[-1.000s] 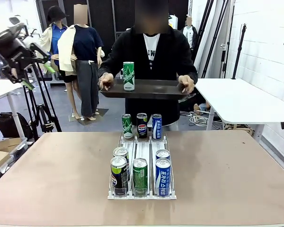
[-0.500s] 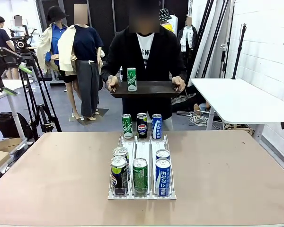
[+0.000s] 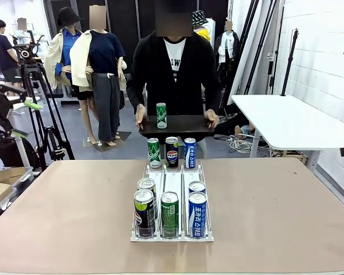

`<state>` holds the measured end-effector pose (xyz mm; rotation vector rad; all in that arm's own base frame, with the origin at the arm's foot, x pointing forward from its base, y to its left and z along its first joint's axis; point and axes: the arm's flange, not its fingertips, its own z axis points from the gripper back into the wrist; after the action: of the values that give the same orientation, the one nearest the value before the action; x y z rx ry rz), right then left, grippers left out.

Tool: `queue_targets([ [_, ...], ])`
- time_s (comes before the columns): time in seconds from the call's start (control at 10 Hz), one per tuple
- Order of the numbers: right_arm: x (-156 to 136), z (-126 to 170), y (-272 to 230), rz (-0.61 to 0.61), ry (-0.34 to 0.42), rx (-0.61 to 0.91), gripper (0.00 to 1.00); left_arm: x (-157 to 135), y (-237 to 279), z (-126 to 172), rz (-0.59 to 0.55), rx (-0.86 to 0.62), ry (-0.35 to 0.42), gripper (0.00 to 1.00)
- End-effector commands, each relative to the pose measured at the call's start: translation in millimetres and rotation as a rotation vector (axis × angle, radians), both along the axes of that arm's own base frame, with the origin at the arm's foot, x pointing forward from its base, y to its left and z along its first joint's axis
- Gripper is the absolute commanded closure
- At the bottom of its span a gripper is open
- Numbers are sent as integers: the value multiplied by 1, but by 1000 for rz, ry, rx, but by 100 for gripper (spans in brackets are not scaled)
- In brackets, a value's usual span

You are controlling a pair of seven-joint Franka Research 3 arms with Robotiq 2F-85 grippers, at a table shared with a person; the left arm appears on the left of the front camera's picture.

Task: Retrieve and hand over the desired beverage to the person.
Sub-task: Pick up another can of the same type that the person held from the Automatic Can Dispenser.

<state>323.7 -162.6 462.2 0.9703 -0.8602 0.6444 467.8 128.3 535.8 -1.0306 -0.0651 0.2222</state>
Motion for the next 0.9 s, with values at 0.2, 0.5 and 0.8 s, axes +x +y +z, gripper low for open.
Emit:
queue_targets([
  [0.2, 1, 1, 2, 2, -8, 15, 0, 12, 18, -58, -123, -125, -40, 0],
  [0.5, 1, 1, 2, 2, -8, 15, 0, 19, 35, -87, -209, -188, -13, 0],
  [0.8, 1, 1, 2, 2, -8, 15, 0, 27, 40, -94, -237, -227, -3, 0],
])
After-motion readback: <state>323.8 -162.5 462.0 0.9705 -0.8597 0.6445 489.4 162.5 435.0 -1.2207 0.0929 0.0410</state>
